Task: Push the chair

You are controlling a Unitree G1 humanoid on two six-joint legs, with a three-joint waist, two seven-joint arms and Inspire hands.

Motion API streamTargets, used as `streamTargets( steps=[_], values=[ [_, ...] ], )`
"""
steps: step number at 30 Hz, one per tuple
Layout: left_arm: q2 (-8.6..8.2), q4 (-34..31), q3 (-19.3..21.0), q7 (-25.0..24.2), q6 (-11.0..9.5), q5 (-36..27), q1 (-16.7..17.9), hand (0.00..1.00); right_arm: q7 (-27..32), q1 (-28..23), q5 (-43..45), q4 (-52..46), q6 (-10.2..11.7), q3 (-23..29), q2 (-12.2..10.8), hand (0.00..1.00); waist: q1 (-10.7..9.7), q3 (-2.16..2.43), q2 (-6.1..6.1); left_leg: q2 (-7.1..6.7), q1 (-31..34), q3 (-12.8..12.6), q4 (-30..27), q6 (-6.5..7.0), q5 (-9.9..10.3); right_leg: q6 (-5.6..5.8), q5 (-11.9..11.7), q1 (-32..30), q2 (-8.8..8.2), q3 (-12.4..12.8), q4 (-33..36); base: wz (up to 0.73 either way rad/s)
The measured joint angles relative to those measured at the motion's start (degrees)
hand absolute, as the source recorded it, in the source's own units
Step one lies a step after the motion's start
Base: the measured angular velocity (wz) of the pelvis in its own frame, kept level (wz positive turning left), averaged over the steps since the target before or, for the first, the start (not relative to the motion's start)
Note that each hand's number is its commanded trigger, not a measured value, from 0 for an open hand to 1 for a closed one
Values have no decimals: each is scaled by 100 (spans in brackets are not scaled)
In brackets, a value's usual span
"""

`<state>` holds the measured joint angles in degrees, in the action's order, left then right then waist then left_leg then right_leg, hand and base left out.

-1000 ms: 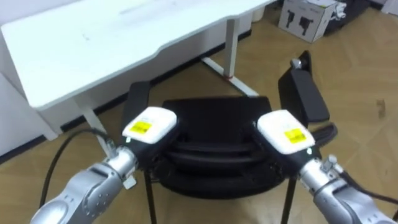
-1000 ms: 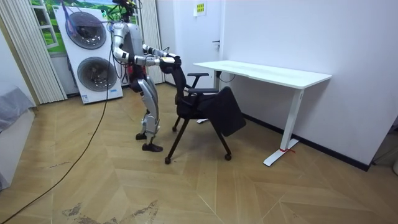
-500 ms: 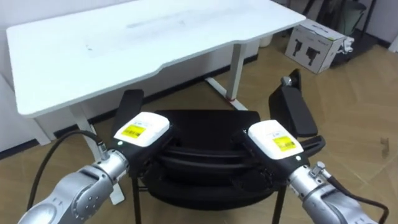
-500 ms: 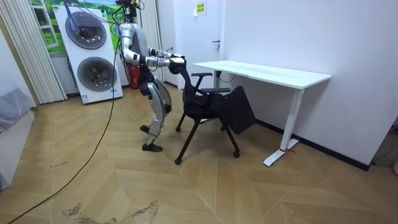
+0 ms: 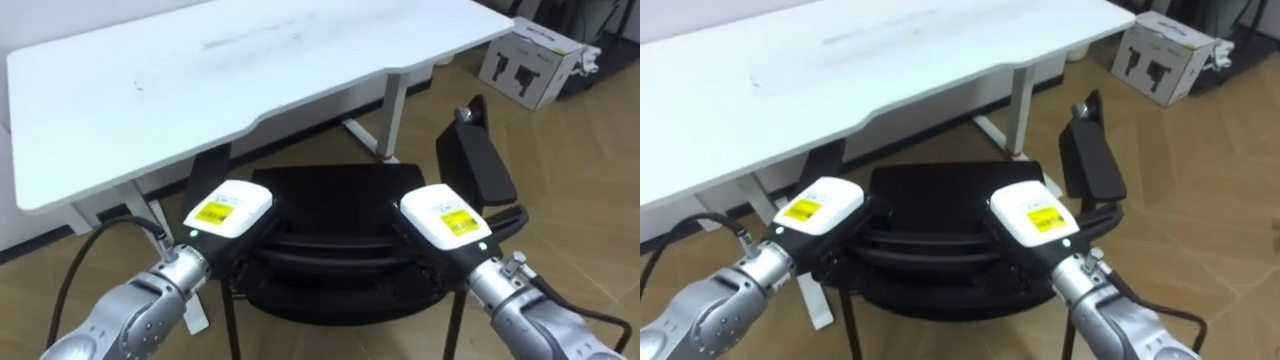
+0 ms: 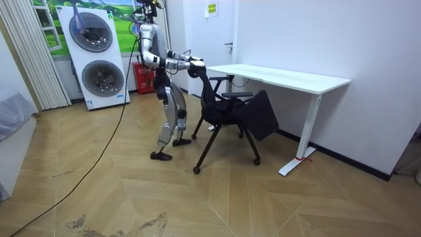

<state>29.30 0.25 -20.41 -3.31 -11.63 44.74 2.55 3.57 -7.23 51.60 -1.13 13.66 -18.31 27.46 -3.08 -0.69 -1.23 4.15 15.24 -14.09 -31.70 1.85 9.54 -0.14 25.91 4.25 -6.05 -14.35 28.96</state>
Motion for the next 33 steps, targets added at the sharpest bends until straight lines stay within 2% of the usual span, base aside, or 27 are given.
streamTargets(
  steps=[2,4,5,6,7,8,10,11,12,13,14,15,16,17,18,19,20,22,23,24,25,26,27,28,29,31,33],
  values=[
    [-43,-14,4,33,-3,8,2,100,-48,-77,44,-163,-27,64,-4,100,-17,14,22,-110,-29,-29,44,47,63,77,4,38,-99,-14,-63,6],
    [-103,-1,7,57,-9,3,13,100,-101,-79,48,-260,-54,93,71,100,-26,17,16,-285,-151,-110,154,115,193,193,65,79,-310,-21,100,-4],
    [-126,8,11,76,-14,4,20,100,-115,-70,48,-261,-50,112,80,100,-13,16,11,-316,-190,-153,174,131,224,205,69,55,-379,-14,243,-15],
    [-165,27,5,93,-25,4,21,100,-132,-64,48,-265,-50,123,98,100,-13,10,-13,-397,-260,-224,222,169,263,265,38,-97,-535,17,687,-14],
    [-186,26,1,101,-31,7,26,100,-150,-64,47,-273,-26,154,116,100,-16,3,-43,-431,-309,-321,216,224,331,414,-54,-327,-706,27,1217,-10],
    [-185,26,3,120,-39,7,25,100,-162,-64,46,-289,-16,171,121,100,-29,-1,-54,-478,-313,-304,204,235,361,427,-132,-468,-793,34,1497,0],
    [-187,26,13,183,-44,29,7,100,-197,-67,45,-345,6,190,114,100,-102,6,-73,-605,-353,-286,170,311,476,304,-716,-1032,-1075,168,2640,11],
    [-179,27,9,181,-44,30,7,100,-225,-70,45,-342,8,188,111,100,-153,7,-76,-631,-396,-258,183,338,493,267,-919,-1132,-1114,216,2874,23],
    [-189,39,-8,158,-48,37,9,100,-262,-104,41,-342,44,200,130,100,-185,6,-77,-675,-490,-139,207,374,518,206,-1388,-1301,-1173,336,3246,29],
    [-212,41,-16,147,-57,59,32,100,-324,-158,30,-341,84,214,134,100,-217,13,-47,-674,-571,-56,203,398,568,173,-1872,-1390,-1178,356,3464,29],
    [-215,41,-31,144,-69,96,35,100,-346,-197,29,-340,93,215,132,100,-241,17,-21,-657,-600,22,202,403,595,182,-2142,-1450,-1150,372,3554,29],
    [-185,40,-38,149,-95,115,23,100,-361,-210,30,-314,128,215,119,100,-278,10,26,-621,-644,124,203,427,642,252,-2758,-1669,-1040,518,3745,24],
    [-140,43,-47,156,-105,117,2,100,-371,-210,36,-304,136,211,98,100,-285,7,79,-593,-658,242,214,453,673,300,-3214,-1896,-894,696,3910,15],
    [-110,43,-47,168,-121,116,1,100,-378,-209,40,-305,135,211,92,100,-270,4,85,-596,-666,277,217,458,693,320,-3215,-1999,-832,770,3995,0],
    [-56,50,-47,198,-147,102,4,100,-382,-210,47,-304,138,207,38,100,-238,-20,123,-596,-703,330,205,465,745,355,-2957,-2185,-715,873,4173,-11],
    [-84,103,-46,231,-142,99,5,100,-388,-208,55,-303,140,211,38,100,-185,-63,206,-595,-796,382,215,469,797,292,-2510,-2300,-573,902,4196,-12],
    [-92,118,-45,251,-145,96,9,100,-381,-208,55,-309,153,211,52,100,-141,-73,230,-597,-831,383,218,467,834,283,-2302,-2373,-519,917,4139,-8],
    [-88,130,-42,236,-157,80,17,100,-365,-208,74,-314,179,181,80,100,-86,-87,266,-597,-941,476,230,462,972,340,-1628,-2481,-317,974,3251,11],
    [-89,137,-37,238,-172,77,16,100,-362,-208,74,-313,183,181,88,100,-88,-88,267,-596,-956,524,233,441,983,344,-1526,-2479,-287,983,2894,36],
    [-93,171,-31,237,-218,74,16,100,-320,-212,75,-303,179,156,101,100,-96,-93,264,-597,-995,649,262,385,986,367,-1403,-2411,-217,1055,1989,48],
    [-99,174,-23,224,-231,84,17,100,-289,-223,83,-298,181,145,90,100,-113,-88,235,-596,-1024,755,317,314,973,368,-1427,-2257,-157,1222,978,56],
    [-94,174,-18,223,-247,91,18,100,-269,-242,82,-299,185,145,81,100,-135,-72,211,-604,-1017,843,319,277,987,361,-1507,-2137,-138,1292,501,72],
    [-88,208,-13,238,-266,93,18,100,-215,-260,83,-295,166,113,103,100,-178,-42,226,-566,-1004,1088,257,170,1058,341,-1798,-1972,-41,1332,66,66],
    [-145,263,-21,240,-262,144,4,100,-210,-264,89,-289,115,83,129,100,-153,-6,273,-463,-996,1215,279,0,1046,330,-1771,-1821,103,1150,-194,57],
    [-147,278,-25,240,-266,174,-6,100,-210,-261,97,-282,94,71,126,100,-139,21,314,-413,-1004,1263,312,-38,1017,283,-1792,-1766,154,1077,-283,35],
    [-131,248,-56,246,-344,193,-13,100,-205,-253,76,-243,30,67,195,100,-44,-14,264,-250,-1185,1337,509,-158,967,96,-1776,-1568,313,925,-409,20],
    [-185,162,-75,216,-333,282,-11,100,-239,-248,73,-239,67,107,275,100,102,-28,239,-148,-1284,1345,606,-243,967,7,-1722,-1509,416,895,-428,2]
  ],
)
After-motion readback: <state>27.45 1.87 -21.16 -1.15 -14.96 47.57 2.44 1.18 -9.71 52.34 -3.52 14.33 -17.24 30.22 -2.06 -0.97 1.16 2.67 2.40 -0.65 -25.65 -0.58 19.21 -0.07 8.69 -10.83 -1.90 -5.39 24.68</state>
